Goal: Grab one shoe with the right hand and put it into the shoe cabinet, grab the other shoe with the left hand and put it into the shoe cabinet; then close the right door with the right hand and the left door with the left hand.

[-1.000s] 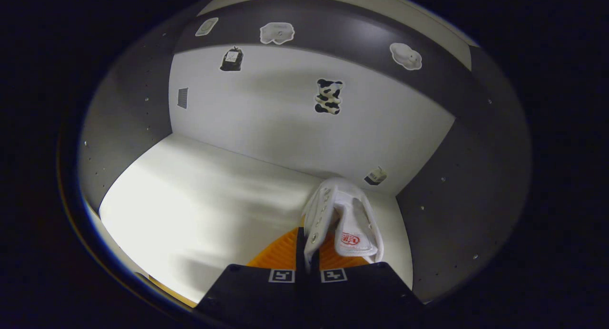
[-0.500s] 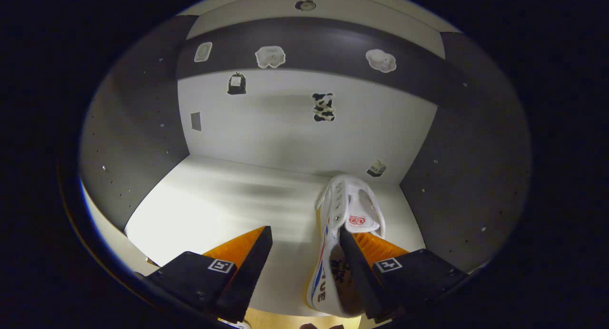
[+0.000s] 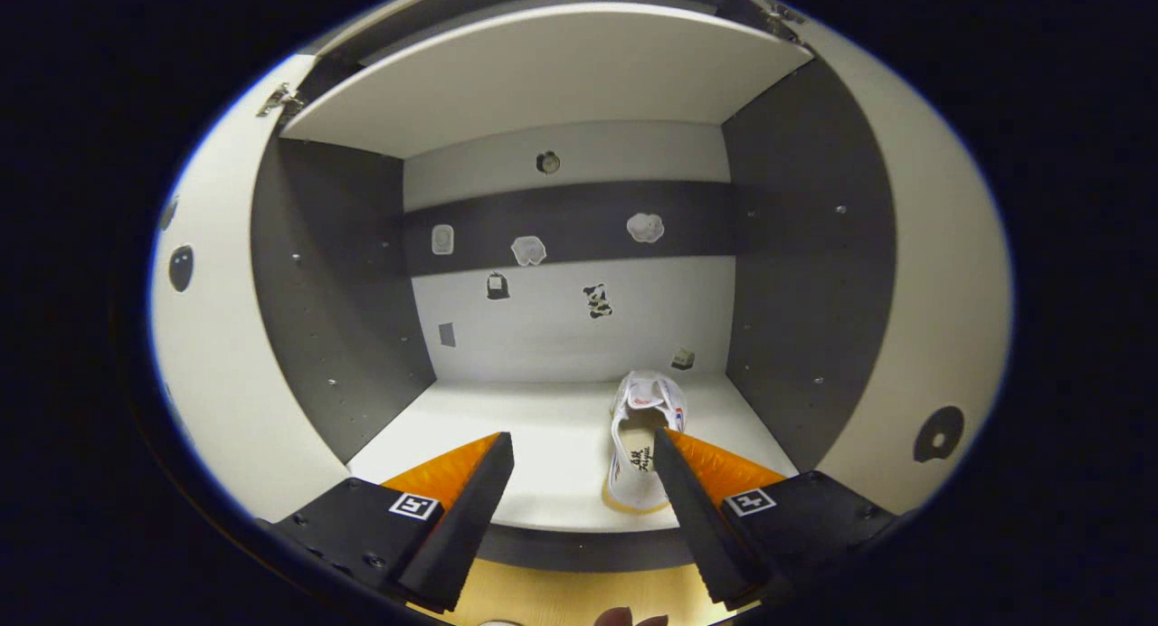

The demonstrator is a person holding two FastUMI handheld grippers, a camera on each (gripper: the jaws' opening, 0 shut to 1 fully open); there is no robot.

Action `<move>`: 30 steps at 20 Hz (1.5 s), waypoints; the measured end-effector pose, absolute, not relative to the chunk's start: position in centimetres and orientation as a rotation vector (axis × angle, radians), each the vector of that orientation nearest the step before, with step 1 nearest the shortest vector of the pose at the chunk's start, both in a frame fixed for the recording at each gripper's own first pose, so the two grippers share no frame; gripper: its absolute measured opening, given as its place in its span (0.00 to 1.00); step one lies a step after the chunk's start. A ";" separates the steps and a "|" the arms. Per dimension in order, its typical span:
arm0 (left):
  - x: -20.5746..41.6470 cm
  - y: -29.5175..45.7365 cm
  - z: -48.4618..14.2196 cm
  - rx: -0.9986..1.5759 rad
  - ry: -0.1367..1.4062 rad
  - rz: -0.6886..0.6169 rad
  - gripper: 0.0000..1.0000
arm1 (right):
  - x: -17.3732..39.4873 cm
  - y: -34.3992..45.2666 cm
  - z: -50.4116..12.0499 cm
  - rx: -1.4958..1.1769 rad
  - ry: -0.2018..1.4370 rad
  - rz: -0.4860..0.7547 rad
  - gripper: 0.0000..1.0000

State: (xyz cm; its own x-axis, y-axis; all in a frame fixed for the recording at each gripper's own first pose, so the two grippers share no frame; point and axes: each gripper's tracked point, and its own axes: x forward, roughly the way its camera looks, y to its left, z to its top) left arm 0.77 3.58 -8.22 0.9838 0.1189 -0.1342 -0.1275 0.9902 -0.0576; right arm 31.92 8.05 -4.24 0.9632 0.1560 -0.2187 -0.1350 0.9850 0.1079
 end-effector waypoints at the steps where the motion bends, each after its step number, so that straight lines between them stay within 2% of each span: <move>1: 0.6 3.6 -8.2 -0.069 0.130 0.124 0.95 | 29.8 7.5 -3.3 0.091 0.200 0.151 0.99; 7: 0.1 3.4 -10.0 -0.062 0.120 0.096 0.95 | 17.2 4.0 0.0 0.118 0.095 0.143 0.98; 11: 0.2 2.0 -14.7 -0.062 0.166 0.036 0.95 | 10.5 3.4 0.2 0.154 0.083 0.152 0.98; 14: -0.3 -0.3 -21.1 -0.059 0.258 -0.074 0.95 | 7.5 2.3 1.3 0.163 0.031 0.128 0.98; 17: -1.2 -1.3 -28.1 -0.016 0.380 -0.133 0.95 | 5.4 2.1 1.3 0.155 0.023 0.123 0.98; 21: -1.4 -3.0 -34.2 0.008 0.498 -0.214 0.92 | 4.0 1.2 1.7 0.045 -0.007 0.108 0.98; 23: -0.6 -3.0 -36.6 0.041 0.533 -0.207 0.87 | 3.4 0.7 1.9 0.030 -0.006 0.106 0.98; 25: 0.5 -2.9 -39.4 0.094 0.568 -0.179 0.76 | 3.0 -0.1 1.8 0.016 -0.012 0.094 0.99; 28: 2.6 -2.9 -43.2 0.171 0.613 -0.161 0.54 | 0.5 -1.8 1.8 -0.001 0.008 0.059 0.98; 30: 4.2 -3.4 -44.4 0.193 0.608 -0.165 0.45 | -0.2 -3.2 1.9 -0.002 0.016 0.032 0.98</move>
State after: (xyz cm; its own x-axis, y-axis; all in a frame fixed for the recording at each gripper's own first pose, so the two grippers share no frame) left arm 4.16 -3.38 -44.39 0.8087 -0.0971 -0.5802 0.2100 0.9689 0.1305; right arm -0.21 -3.23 1.94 0.9994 0.0315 -0.0158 -0.0315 0.9995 -0.0019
